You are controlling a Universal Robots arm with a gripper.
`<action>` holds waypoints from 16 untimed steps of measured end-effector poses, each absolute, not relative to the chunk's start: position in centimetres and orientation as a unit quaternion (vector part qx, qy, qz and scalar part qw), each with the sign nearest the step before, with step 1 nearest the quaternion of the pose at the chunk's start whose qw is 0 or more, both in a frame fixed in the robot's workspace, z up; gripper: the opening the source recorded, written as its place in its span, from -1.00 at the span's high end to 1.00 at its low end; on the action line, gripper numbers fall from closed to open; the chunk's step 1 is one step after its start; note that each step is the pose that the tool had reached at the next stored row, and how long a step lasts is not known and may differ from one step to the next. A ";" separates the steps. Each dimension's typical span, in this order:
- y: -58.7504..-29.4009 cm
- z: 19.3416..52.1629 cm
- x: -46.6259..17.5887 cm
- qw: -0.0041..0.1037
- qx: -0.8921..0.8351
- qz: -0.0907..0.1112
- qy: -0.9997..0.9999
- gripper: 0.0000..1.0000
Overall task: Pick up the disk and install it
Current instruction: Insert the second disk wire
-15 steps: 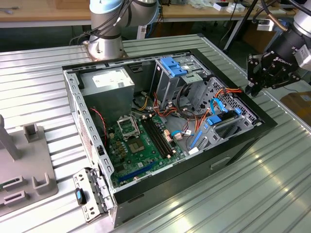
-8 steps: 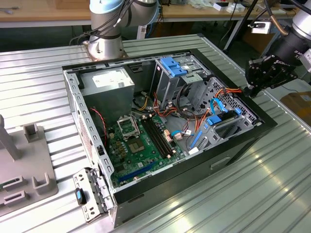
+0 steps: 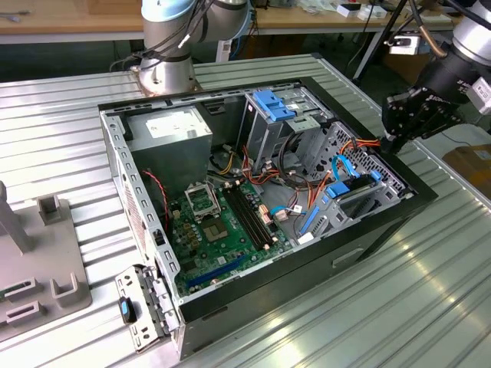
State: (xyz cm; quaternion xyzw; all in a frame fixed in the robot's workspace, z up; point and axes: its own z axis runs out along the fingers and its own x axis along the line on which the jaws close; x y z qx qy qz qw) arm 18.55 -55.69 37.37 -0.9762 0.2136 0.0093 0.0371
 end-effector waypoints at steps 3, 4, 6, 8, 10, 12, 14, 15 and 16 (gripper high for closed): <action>-55.5 37.3 18.9 0.037 -0.976 0.009 0.214 0.53; -55.5 37.3 19.0 0.037 -0.976 0.009 0.214 0.53; -55.5 37.1 19.1 0.037 -0.976 0.009 0.214 0.53; -55.4 36.9 19.1 0.037 -0.976 0.009 0.214 0.53; -55.3 36.8 19.2 0.037 -0.976 0.009 0.214 0.53; -55.0 36.8 19.2 0.037 -0.976 0.009 0.214 0.53; -54.6 36.8 19.3 0.037 -0.976 0.009 0.214 0.53; -54.6 36.7 19.5 0.037 -0.976 0.009 0.214 0.53; -54.6 36.7 19.6 0.037 -0.976 0.009 0.214 0.53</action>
